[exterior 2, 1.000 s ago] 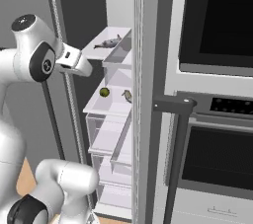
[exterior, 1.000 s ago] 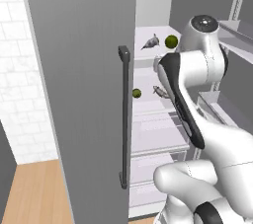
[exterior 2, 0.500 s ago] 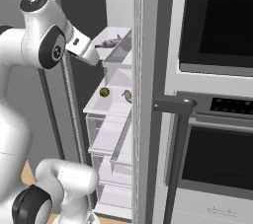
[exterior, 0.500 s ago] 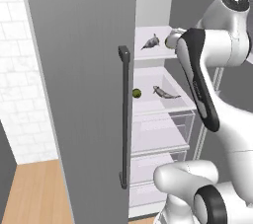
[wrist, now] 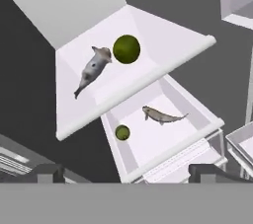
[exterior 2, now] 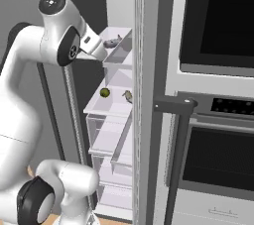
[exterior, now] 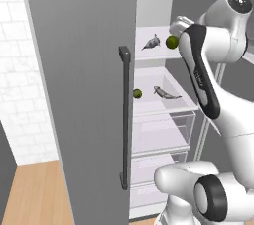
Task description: Place one lime and one fish in each tupperware on the nearby counter, to pack two identical lunches.
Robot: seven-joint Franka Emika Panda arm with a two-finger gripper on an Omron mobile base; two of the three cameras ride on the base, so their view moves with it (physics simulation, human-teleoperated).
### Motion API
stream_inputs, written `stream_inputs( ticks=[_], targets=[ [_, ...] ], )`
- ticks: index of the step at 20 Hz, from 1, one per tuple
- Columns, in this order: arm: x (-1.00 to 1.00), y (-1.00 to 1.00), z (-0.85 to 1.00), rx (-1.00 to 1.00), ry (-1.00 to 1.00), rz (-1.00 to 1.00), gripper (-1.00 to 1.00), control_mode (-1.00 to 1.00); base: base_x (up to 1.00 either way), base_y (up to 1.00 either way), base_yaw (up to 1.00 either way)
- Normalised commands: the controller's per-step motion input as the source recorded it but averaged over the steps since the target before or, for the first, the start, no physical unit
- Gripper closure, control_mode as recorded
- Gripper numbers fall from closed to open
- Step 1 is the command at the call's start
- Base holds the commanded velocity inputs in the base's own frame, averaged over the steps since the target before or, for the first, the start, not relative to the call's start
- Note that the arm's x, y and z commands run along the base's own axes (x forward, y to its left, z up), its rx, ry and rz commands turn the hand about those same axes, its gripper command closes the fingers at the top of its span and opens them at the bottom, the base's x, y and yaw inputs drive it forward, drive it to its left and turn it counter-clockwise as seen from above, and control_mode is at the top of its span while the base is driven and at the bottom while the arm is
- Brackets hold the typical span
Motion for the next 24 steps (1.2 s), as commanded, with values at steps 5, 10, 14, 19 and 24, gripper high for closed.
stream_inputs(
  ticks=[5,10,14,19,24],
  targets=[
    [0.62,-0.03,0.00,0.12,0.19,0.00,-1.00,-1.00,0.00,0.00,0.00],
    [0.59,0.04,-0.05,-0.02,0.14,0.00,-1.00,-1.00,0.00,0.00,0.00],
    [0.44,0.05,-0.27,0.00,0.00,0.00,-1.00,-1.00,0.00,0.00,0.00],
    [0.51,0.19,-0.30,0.00,0.00,0.00,-1.00,-1.00,0.00,0.00,0.00],
    [0.54,0.00,-0.01,0.01,0.03,0.00,-1.00,-1.00,0.00,0.00,0.00]
  ],
)
